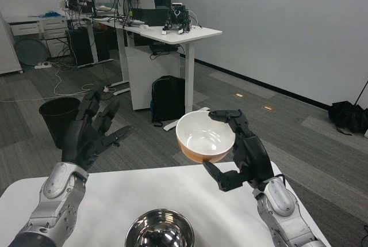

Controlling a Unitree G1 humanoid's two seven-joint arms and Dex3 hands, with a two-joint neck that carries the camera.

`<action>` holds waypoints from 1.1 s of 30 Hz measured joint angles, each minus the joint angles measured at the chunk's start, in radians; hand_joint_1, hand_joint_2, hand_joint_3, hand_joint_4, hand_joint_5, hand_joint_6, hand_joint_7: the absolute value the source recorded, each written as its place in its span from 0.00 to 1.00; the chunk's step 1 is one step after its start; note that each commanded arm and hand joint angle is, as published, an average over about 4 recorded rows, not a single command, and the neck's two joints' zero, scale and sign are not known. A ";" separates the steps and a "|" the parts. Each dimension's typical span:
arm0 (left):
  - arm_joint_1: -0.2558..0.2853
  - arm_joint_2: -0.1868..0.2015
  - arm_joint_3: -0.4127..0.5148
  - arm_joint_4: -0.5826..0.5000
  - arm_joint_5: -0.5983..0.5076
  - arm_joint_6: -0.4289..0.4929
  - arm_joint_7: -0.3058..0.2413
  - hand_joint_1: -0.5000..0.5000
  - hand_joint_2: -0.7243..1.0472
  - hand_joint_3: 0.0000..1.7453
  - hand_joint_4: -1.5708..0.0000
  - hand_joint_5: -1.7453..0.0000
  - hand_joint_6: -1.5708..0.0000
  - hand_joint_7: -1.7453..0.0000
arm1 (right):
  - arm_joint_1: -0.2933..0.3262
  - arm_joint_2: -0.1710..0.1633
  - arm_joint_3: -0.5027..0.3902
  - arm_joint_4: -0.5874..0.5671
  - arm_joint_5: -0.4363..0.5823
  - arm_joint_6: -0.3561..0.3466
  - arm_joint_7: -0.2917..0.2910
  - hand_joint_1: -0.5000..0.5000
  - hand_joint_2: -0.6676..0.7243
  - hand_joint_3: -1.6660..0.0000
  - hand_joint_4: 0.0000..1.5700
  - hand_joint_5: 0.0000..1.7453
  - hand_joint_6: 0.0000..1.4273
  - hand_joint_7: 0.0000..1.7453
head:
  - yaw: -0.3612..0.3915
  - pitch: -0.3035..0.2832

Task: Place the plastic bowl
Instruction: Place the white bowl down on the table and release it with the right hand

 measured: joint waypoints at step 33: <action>0.012 0.002 0.016 0.012 -0.011 0.000 0.000 0.00 0.81 0.03 0.62 0.76 1.00 1.00 | 0.358 -0.027 -0.182 -0.018 -0.199 0.016 0.000 0.08 0.05 0.14 0.99 0.61 0.82 0.72 | -0.092 -0.071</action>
